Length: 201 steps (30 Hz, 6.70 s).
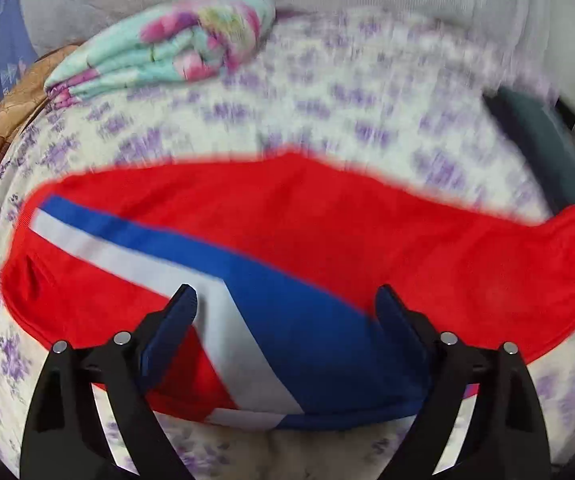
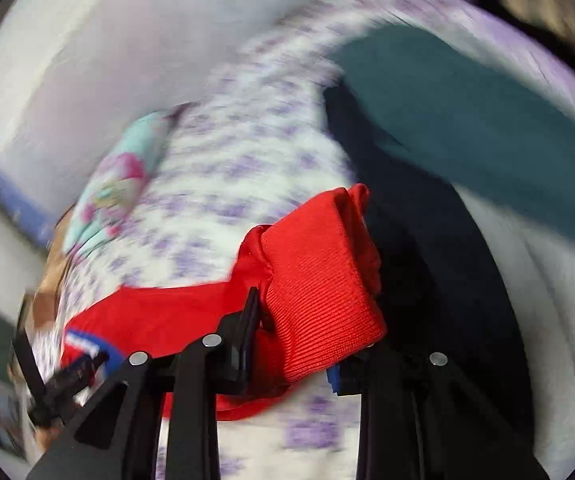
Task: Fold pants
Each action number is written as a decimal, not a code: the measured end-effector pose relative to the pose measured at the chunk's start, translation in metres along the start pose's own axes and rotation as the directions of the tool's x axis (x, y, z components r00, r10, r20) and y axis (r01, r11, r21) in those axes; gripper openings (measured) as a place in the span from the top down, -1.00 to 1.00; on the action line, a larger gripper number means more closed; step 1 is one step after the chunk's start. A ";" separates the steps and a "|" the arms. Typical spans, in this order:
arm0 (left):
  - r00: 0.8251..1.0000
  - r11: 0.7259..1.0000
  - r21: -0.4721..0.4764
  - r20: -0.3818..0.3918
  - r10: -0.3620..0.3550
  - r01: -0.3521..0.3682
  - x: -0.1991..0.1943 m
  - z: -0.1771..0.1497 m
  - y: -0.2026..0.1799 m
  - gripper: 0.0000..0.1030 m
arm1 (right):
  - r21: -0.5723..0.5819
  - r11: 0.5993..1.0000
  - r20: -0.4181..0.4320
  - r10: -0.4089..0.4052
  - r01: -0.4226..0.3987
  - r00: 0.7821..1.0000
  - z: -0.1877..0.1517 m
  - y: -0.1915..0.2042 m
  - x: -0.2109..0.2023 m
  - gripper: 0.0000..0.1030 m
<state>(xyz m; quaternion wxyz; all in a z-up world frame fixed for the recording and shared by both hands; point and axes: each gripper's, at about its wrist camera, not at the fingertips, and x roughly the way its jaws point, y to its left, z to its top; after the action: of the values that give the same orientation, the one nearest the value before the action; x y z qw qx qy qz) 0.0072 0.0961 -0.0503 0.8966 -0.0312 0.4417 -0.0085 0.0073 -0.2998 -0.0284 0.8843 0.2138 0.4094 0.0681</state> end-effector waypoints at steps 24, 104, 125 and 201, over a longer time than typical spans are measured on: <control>0.994 0.968 -0.226 -0.014 0.111 -0.111 -0.010 -0.006 0.072 -0.83 | -0.221 0.966 -0.136 0.107 -0.136 0.985 0.017 0.115 0.103 -0.58; 0.976 0.993 -0.106 -0.202 -0.080 0.060 0.045 0.013 -0.051 -0.20 | -0.120 0.975 -0.208 0.158 -0.185 0.965 -0.015 0.054 0.126 -0.81; 0.960 0.942 -0.300 -0.185 -0.210 0.149 0.027 0.037 -0.029 0.03 | -0.175 0.956 -0.134 0.215 -0.237 0.967 -0.017 0.067 0.114 -0.81; 0.970 0.846 -0.498 -0.229 0.084 -0.191 0.011 -0.006 0.162 -0.46 | -0.425 0.885 -0.064 0.183 -0.193 0.981 -0.042 0.109 0.099 -0.81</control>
<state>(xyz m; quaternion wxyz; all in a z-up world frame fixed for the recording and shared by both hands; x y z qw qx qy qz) 0.0074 0.2571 -0.0733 0.8049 -0.2376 0.5159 0.1718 0.0458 -0.1593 -0.0741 0.8941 0.0521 0.3716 0.2443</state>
